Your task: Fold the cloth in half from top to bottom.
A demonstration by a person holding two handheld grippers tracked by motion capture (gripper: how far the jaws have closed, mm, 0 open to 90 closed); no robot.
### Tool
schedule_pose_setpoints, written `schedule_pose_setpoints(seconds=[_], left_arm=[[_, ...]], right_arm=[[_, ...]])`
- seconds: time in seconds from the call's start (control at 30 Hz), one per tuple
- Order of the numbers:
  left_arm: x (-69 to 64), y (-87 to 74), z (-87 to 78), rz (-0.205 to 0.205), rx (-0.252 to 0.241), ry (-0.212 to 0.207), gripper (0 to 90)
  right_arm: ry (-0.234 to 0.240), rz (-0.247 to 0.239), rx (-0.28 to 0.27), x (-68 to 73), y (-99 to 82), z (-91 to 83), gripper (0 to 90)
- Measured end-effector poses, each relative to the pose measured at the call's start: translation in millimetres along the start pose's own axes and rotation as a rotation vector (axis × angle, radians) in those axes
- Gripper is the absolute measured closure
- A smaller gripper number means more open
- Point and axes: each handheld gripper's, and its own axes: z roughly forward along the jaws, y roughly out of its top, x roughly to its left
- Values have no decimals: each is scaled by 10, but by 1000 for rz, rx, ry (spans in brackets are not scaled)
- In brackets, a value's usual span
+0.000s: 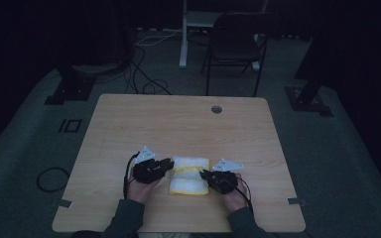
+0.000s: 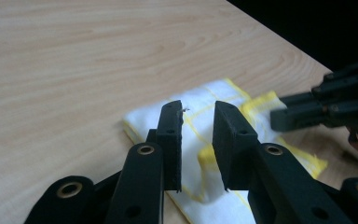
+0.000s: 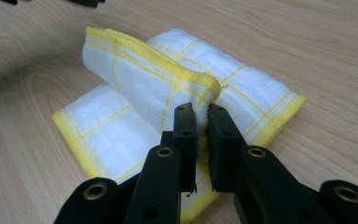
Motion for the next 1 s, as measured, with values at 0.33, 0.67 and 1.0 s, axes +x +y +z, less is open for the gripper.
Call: schedule_pose_setpoints(seconds=[0.33,0.67,1.0], left_arm=[[16,132,223,16,48,9,730],[-76,0,310,33,99,-11,720],[-170,-199,268,31,116,-35,720]], right_arm=[[-1,-6,-1,11,-12,-7,832],[-3,-9,0,30,-34,-23,814],[-11,-13,2,19,-46,-51,715]])
